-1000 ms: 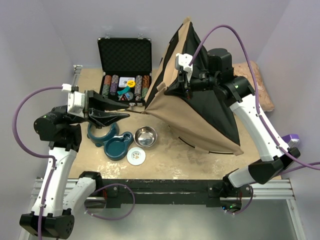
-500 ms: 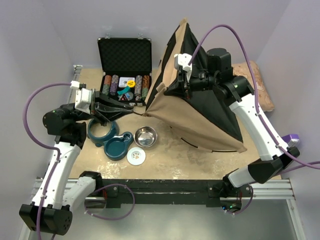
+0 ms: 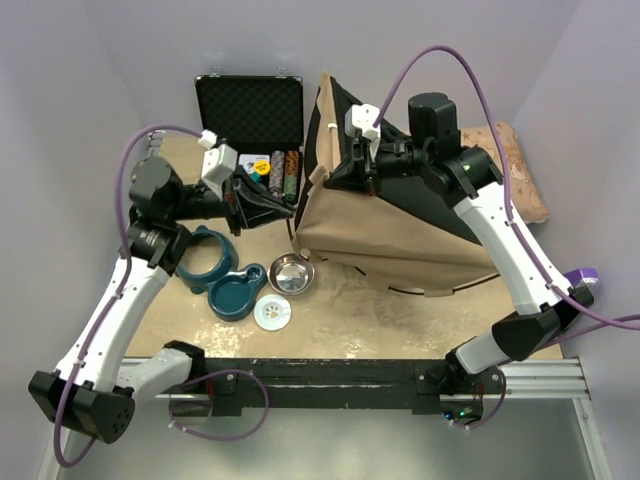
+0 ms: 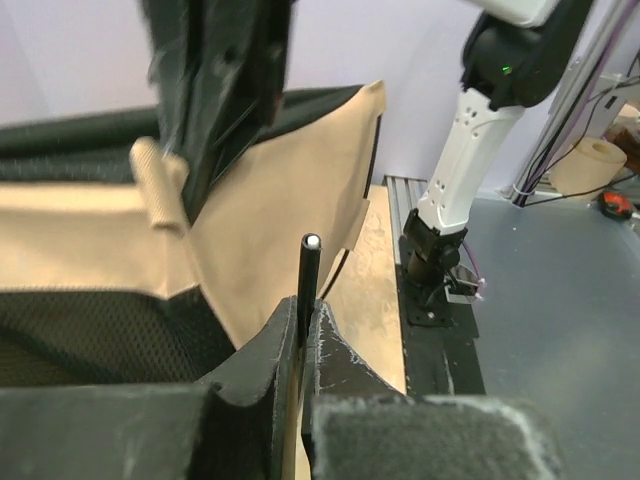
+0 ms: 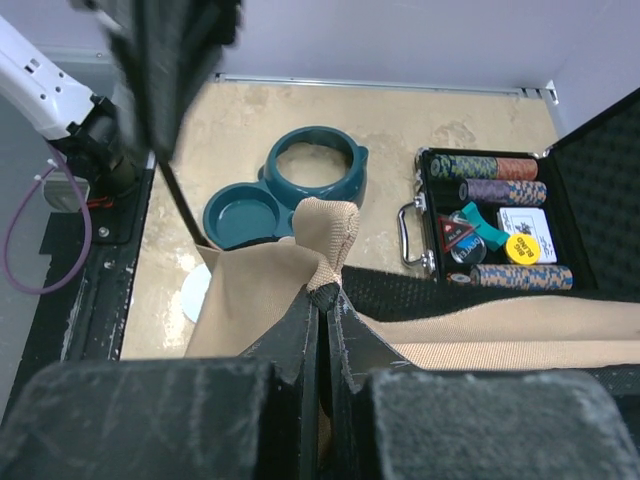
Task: Set up the pet tent
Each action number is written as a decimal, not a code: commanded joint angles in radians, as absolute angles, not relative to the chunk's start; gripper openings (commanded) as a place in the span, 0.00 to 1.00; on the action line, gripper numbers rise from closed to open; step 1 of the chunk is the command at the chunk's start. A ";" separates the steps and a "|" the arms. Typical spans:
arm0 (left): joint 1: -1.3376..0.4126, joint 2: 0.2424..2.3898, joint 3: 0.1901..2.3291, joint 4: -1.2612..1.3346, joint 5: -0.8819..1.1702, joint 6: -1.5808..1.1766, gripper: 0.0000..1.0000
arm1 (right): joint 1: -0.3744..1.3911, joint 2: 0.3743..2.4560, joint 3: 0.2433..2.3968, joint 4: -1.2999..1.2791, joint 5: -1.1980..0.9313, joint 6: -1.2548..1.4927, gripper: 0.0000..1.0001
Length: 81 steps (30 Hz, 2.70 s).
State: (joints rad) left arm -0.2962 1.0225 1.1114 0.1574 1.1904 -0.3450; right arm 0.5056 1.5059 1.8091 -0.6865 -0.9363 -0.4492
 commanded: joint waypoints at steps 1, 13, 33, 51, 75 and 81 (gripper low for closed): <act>-0.317 1.101 1.176 -0.205 1.120 -0.166 0.00 | 0.534 1.483 1.844 -0.614 -1.009 -0.425 0.00; -0.362 1.203 1.241 -0.311 1.095 -0.132 0.00 | 0.617 1.483 1.841 -0.796 -0.976 -0.604 0.00; -0.379 1.207 1.239 -0.334 1.092 -0.112 0.00 | 0.635 1.499 1.847 -0.906 -0.943 -0.727 0.00; -0.416 1.229 1.210 -0.325 1.066 -0.117 0.00 | 0.641 1.500 1.862 -0.917 -0.942 -0.750 0.00; -0.434 1.221 1.218 -0.350 1.089 -0.071 0.00 | 0.663 1.539 1.856 -1.087 -0.854 -0.876 0.00; -0.459 1.229 1.226 -0.419 1.051 -0.005 0.00 | 0.669 1.555 1.841 -1.097 -0.836 -0.884 0.00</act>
State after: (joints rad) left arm -0.4397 1.2110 1.1927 -0.3595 1.0988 -0.0414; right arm 0.6502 1.5414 1.8305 -1.0409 -0.8539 -0.8616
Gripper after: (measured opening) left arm 0.048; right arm 0.022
